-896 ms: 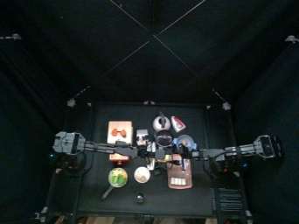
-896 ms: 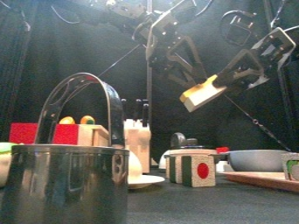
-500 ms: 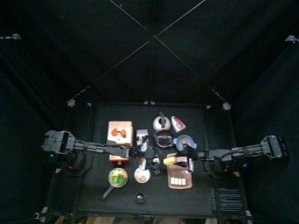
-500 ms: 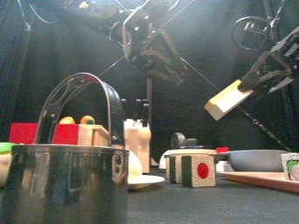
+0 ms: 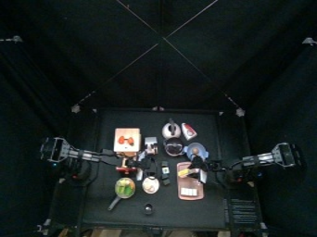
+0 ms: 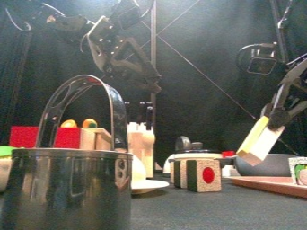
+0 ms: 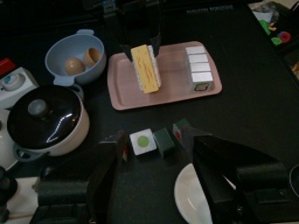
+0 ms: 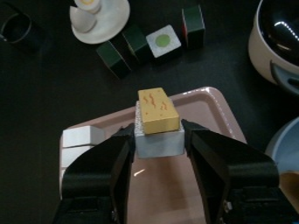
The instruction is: Place egg sushi on plate
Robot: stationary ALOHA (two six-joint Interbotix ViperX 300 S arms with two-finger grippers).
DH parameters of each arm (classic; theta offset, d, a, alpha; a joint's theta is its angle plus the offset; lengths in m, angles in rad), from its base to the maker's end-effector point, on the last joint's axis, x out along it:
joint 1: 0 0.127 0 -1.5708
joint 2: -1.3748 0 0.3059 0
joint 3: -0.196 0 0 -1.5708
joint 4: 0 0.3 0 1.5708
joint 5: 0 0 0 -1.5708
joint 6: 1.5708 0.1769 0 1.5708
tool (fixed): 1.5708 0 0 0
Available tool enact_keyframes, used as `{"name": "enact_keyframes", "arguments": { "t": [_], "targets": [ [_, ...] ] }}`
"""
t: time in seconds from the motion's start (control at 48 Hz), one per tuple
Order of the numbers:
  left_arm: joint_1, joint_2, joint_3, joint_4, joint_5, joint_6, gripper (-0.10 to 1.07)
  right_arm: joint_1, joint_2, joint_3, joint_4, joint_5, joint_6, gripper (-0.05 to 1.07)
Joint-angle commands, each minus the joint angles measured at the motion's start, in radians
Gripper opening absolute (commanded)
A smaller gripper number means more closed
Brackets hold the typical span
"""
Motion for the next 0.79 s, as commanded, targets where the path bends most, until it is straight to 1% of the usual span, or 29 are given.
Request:
{"name": "enact_keyframes", "arguments": {
  "t": [0.0,0.146,0.271,0.375,0.542,0.771],
  "targets": [
    [0.002,-0.035,0.006,-0.003,-0.017,-0.002,0.89,-0.009,0.041,-0.011,0.002,-0.003,-0.002,0.59],
    [0.002,-0.055,0.028,-0.017,-0.031,-0.002,0.89,-0.029,0.101,-0.015,0.0,0.0,-0.002,0.59],
    [0.002,-0.066,0.043,-0.028,-0.032,0.0,0.89,-0.031,0.124,-0.017,-0.002,0.02,-0.003,0.61],
    [0.002,-0.072,0.052,-0.04,-0.034,-0.002,0.89,-0.031,0.123,-0.015,-0.003,0.035,-0.002,0.65],
    [0.002,-0.083,0.064,-0.06,-0.032,-0.002,0.89,-0.031,0.114,-0.017,-0.012,0.064,-0.003,0.75],
    [0.002,-0.087,0.08,-0.061,-0.034,-0.002,0.89,-0.032,0.097,-0.018,-0.015,0.092,-0.003,0.86]
  ]
}}
